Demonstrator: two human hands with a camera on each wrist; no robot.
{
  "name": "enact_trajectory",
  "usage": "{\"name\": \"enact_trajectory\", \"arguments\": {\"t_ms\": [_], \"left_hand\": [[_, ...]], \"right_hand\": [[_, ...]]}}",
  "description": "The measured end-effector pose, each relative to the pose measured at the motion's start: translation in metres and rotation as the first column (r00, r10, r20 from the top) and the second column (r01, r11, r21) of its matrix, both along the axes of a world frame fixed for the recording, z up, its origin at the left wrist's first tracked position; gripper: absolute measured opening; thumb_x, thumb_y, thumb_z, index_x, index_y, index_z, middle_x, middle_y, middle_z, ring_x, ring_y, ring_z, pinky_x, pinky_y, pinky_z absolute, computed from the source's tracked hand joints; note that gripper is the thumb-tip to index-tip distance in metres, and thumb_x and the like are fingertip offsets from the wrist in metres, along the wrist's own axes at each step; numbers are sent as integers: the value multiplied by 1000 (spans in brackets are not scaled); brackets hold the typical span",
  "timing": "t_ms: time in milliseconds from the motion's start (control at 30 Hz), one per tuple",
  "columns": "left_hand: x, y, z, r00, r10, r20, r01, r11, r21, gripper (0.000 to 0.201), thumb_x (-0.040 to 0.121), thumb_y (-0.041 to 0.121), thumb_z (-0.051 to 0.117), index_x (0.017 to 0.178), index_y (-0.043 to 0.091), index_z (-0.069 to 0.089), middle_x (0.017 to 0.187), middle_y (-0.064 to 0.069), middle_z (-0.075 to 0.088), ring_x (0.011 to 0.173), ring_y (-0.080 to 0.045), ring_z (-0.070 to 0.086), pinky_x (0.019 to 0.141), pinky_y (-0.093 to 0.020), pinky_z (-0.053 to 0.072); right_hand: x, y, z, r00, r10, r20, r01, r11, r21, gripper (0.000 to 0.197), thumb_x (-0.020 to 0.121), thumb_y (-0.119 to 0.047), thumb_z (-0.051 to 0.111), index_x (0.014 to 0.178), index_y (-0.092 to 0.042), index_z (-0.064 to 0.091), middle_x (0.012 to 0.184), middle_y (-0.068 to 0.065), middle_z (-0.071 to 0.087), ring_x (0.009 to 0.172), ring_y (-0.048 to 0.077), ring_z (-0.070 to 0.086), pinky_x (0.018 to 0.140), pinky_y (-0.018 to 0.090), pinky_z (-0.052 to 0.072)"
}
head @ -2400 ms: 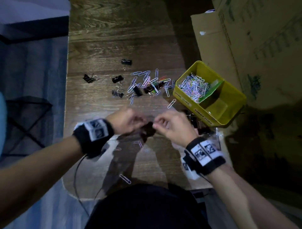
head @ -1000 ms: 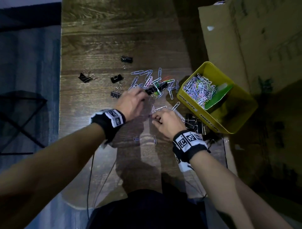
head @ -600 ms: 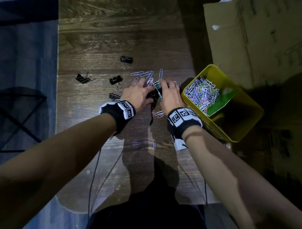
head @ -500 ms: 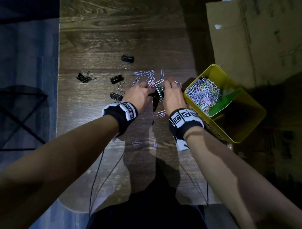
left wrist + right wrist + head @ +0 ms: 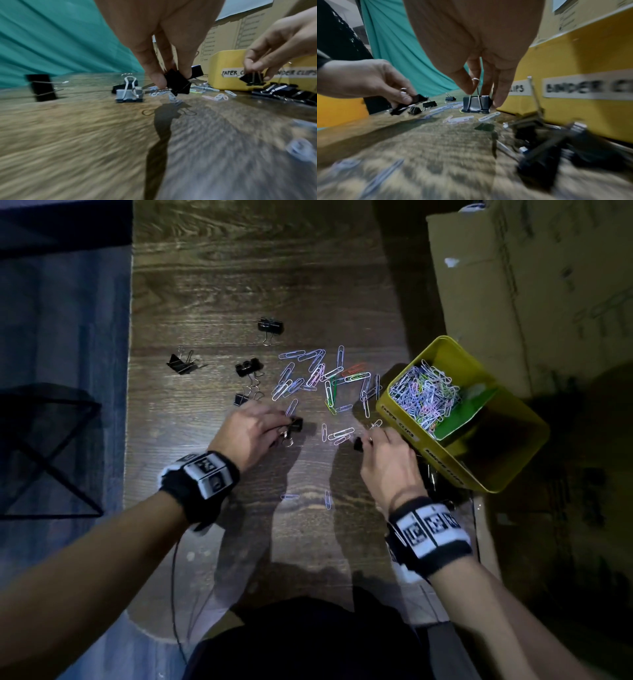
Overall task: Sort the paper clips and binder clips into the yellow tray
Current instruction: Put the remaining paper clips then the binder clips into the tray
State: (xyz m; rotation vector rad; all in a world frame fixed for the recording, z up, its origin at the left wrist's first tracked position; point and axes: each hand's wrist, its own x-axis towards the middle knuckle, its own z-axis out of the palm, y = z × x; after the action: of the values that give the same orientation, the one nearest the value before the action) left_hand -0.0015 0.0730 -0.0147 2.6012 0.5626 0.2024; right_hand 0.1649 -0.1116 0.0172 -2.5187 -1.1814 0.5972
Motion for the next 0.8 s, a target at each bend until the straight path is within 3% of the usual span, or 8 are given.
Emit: {"name": "enact_trajectory", "arguments": {"t_ms": [200,267,367,467,500,567,667,800], "left_hand": [[-66,2,-17,981,68,-180,-75,997,-30,27,83,25,51,93,12,72,93,-9,70,86,-29,62,83,-30,45],[-72,4,-18,970,139,-201,-146,989,-23,22,81,13,58,99,13,70,101,-10,69,93,-32,62,86,-36,50],[-77,1,-9,960,185,-210,-187,982,7,44,74,5,58,116,19,61,120,-10,58,108,-29,52,94,-41,44],[-78,-23,7,978,99,-182,-94,995,39,34,68,9,58,102,13,64,103,-9,59,93,-21,50,78,-35,45],[-80,-36,7,979,37,-199,-51,997,-65,27,68,7,56,93,11,65,93,-8,61,83,-16,50,70,-30,43],[-83,-60,3,948,-117,-296,25,955,-296,24,68,5,53,86,19,60,82,1,61,69,-10,51,60,-25,43],[-74,-79,-12,883,-297,-363,163,920,-356,24,75,20,48,95,25,60,97,5,61,83,-15,62,66,-30,55],[-28,-81,-10,918,-320,-232,231,911,-343,20,76,20,39,90,21,54,91,-6,56,78,-28,60,62,-36,55]], "right_hand": [[-2,-49,-17,994,-64,91,78,984,-162,21,78,-10,61,97,-4,68,101,21,60,92,37,56,83,40,47],[0,-55,-19,991,-96,92,110,981,-162,23,75,-11,62,96,-4,69,102,20,59,95,38,55,84,41,46],[-7,-58,-15,984,-94,148,110,988,-104,27,71,-12,65,97,-9,68,105,17,58,100,35,54,84,42,45],[-28,-56,-5,973,0,232,2,1000,-8,21,72,-17,67,93,-13,66,101,12,59,96,31,55,78,41,47],[-37,-54,-1,977,60,206,-62,998,3,17,74,-19,66,91,-14,66,98,9,60,91,28,56,75,39,47],[-52,-48,2,981,193,-34,-195,980,-49,12,81,-18,61,92,-16,65,96,4,62,81,21,58,70,30,46],[-67,-39,-8,882,250,-399,-347,918,-193,12,86,-17,54,90,-19,65,95,4,67,79,22,63,69,26,50],[-68,-19,-25,916,222,-335,-278,952,-131,16,86,-16,54,97,-14,65,106,7,59,89,29,62,78,33,51]]}}
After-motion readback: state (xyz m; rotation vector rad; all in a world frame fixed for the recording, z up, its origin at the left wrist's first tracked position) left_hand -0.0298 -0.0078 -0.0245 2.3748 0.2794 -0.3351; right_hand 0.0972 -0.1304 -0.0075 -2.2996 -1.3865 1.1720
